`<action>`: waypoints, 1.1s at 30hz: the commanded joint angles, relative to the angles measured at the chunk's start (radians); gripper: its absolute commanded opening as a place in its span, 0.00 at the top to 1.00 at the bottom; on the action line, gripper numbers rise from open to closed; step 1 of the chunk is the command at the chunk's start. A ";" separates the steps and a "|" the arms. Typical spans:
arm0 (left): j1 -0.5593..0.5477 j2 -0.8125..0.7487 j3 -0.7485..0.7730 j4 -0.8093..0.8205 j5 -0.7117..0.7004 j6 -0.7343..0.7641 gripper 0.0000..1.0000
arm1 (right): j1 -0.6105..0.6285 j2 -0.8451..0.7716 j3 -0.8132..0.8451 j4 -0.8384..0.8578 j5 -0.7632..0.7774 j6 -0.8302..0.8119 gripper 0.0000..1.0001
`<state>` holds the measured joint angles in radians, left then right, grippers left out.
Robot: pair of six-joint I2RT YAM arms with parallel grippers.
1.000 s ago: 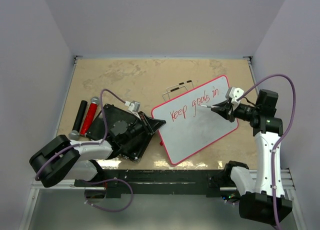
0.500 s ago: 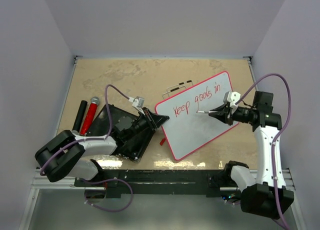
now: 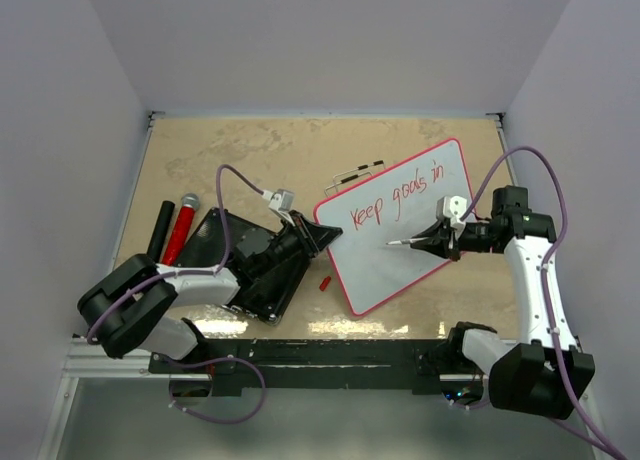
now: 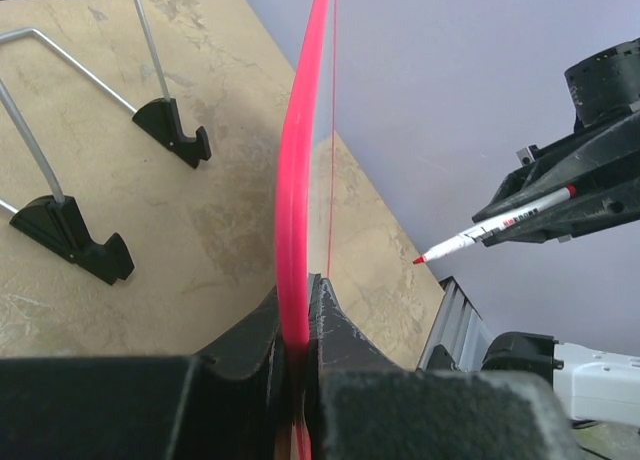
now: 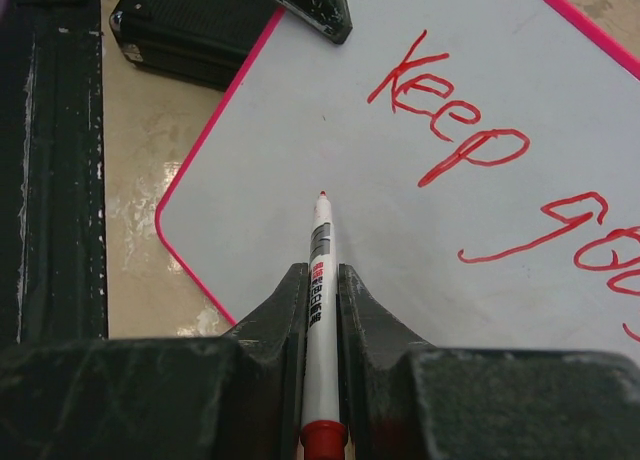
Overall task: Write a sentence on the whiteboard
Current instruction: Pick up the sentence from the whiteboard.
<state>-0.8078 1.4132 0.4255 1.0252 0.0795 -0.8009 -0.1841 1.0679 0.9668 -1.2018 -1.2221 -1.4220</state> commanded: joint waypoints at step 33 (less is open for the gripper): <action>-0.013 0.012 0.030 -0.027 -0.073 0.121 1.00 | 0.040 -0.080 0.012 0.028 0.024 -0.014 1.00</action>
<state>-0.8207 1.4601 0.4767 1.0252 0.0483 -0.7856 -0.1493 0.9833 0.9661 -1.1809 -1.1950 -1.4223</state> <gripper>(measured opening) 0.088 0.139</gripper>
